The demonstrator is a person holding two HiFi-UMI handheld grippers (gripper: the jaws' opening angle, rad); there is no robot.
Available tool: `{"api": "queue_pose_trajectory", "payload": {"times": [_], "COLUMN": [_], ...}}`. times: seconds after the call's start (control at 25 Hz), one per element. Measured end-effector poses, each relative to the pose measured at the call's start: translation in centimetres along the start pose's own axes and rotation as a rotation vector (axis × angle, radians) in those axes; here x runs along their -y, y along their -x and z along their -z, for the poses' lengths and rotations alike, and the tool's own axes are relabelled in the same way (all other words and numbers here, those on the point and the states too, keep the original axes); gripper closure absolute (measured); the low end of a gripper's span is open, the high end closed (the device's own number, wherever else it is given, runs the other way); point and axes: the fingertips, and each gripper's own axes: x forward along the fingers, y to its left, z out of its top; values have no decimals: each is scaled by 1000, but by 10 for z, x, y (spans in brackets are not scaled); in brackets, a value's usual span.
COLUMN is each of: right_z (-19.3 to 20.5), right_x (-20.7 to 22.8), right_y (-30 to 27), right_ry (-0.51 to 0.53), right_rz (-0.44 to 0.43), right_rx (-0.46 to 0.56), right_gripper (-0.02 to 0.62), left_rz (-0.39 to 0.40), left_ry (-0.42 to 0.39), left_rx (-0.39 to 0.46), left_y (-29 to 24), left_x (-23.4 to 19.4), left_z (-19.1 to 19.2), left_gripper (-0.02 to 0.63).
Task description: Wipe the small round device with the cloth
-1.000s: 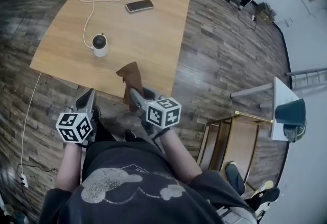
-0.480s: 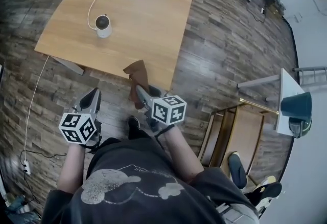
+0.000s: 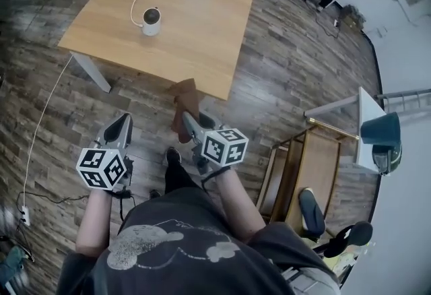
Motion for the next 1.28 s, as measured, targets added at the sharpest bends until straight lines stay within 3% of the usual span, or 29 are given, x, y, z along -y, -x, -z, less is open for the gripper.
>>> {"api": "queue_pose_trajectory", "payload": {"times": [0.28,0.56,1.28], "right_z": [36,63,103], "right_x": [-39,-58,-72], "right_y": [40,79,122], "right_ry": [27,20,29], "right_rz": [-26,0,74], "right_rx": [11,42,23], "right_gripper": [520,520,523], "left_rz": [-8,17,71], "left_ry": [7,-9,-3], "left_rx": [44,44,31], "left_y": [66,110,142], "left_x": [16,33,54], "left_z": [18,43,67], "left_gripper": [588,588,588]}}
